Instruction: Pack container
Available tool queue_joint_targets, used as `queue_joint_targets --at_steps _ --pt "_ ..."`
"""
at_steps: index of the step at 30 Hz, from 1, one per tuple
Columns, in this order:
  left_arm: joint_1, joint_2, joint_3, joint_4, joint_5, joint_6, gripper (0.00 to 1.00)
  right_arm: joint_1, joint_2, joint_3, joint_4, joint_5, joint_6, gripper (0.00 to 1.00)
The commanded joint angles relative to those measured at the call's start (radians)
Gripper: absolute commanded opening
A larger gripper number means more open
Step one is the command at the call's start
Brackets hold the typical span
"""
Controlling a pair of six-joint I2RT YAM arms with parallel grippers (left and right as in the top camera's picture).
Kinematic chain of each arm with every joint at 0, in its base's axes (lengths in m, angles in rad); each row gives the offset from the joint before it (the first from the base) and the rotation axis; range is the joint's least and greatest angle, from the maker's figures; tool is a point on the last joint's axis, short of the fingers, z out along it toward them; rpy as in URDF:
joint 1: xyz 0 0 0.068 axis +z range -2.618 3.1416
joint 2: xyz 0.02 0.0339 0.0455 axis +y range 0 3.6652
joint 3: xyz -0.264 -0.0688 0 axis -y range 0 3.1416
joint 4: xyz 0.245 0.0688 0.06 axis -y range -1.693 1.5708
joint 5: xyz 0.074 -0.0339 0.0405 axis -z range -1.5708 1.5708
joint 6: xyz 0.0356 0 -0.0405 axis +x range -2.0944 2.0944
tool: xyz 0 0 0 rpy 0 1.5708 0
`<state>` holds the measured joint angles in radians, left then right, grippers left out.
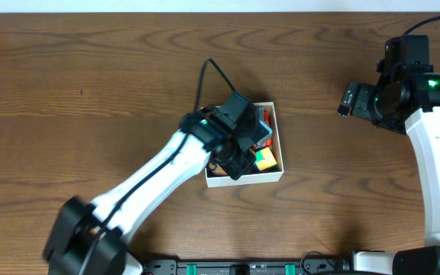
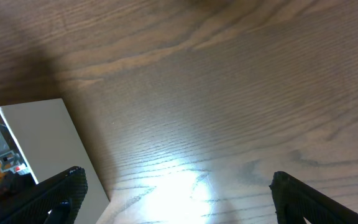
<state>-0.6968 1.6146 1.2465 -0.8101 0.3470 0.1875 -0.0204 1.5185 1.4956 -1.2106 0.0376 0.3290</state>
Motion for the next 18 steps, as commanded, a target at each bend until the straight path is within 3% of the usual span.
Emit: queue_joint_targets --at_steps 1,6,13,14,18 --pt "0.000 -0.077 0.009 -0.003 -0.071 0.010 0.52 -0.006 -0.011 -0.001 0.003 0.011 -0.026 0.97" --pt "0.003 -0.141 0.009 -0.003 -0.171 0.010 0.64 -0.006 -0.011 -0.001 0.016 0.011 -0.047 0.97" --pt "0.061 -0.157 0.008 -0.004 -0.191 0.008 0.65 -0.005 -0.011 -0.001 0.030 0.011 -0.054 0.97" --pt "0.066 -0.155 0.008 -0.003 -0.191 0.009 0.63 -0.005 -0.011 -0.001 0.032 0.011 -0.054 0.97" --pt "0.068 -0.126 0.006 -0.004 -0.179 0.008 0.23 -0.005 -0.011 -0.001 0.036 0.011 -0.053 0.96"
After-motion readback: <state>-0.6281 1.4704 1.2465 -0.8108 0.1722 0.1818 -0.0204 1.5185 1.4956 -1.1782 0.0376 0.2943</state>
